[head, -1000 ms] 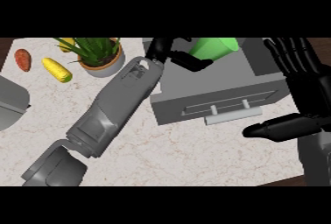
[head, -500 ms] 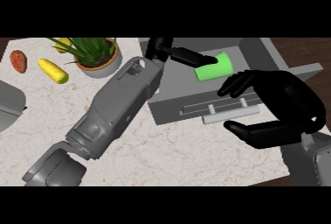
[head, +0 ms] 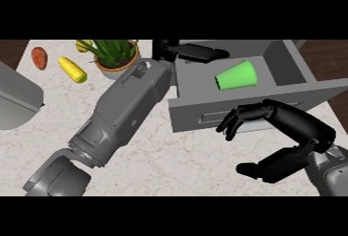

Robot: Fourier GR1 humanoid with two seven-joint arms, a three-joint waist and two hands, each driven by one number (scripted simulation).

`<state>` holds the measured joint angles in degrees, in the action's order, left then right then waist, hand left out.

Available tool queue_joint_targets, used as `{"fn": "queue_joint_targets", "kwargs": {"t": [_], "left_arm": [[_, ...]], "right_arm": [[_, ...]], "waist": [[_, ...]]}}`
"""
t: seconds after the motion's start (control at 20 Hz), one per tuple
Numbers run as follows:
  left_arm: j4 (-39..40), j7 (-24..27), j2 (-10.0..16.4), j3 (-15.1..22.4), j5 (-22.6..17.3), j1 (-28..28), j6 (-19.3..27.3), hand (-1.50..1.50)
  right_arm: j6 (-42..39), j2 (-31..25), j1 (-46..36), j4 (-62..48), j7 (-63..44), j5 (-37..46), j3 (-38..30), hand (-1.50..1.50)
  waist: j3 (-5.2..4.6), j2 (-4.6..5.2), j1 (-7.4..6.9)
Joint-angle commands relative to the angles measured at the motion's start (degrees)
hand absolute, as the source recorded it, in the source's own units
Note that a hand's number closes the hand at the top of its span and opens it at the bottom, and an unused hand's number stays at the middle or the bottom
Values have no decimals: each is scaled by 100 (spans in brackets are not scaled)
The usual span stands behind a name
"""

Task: Pick up the cup, place it into the drawer and close the drawer

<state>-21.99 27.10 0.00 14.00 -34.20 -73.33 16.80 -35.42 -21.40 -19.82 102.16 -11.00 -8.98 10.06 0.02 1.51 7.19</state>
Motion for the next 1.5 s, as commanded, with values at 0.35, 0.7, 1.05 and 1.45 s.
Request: {"fn": "queue_joint_targets", "kwargs": {"t": [0.35, 0.7, 1.05, 1.45], "left_arm": [[-297, 496, 0, -90, -311, 562, -187, -150], [-705, 437, 165, -201, -348, 1009, -385, -150], [-1444, 269, 729, -169, -434, 1798, -1008, -150], [-1820, 196, 775, -28, -373, 2136, -1116, -150]], "right_arm": [[1107, 64, 456, -1305, 1095, 3059, 924, -150], [1705, 432, -434, -3938, 1955, 3852, 1138, 150], [2179, 305, -1551, -5776, 3026, 3738, 308, 150], [2611, 109, -2923, -7108, 3336, 3478, -569, 150]], "waist": [[5, -103, -717], [10, -94, -1059], [20, -85, -1352], [30, 42, -1602]]}}
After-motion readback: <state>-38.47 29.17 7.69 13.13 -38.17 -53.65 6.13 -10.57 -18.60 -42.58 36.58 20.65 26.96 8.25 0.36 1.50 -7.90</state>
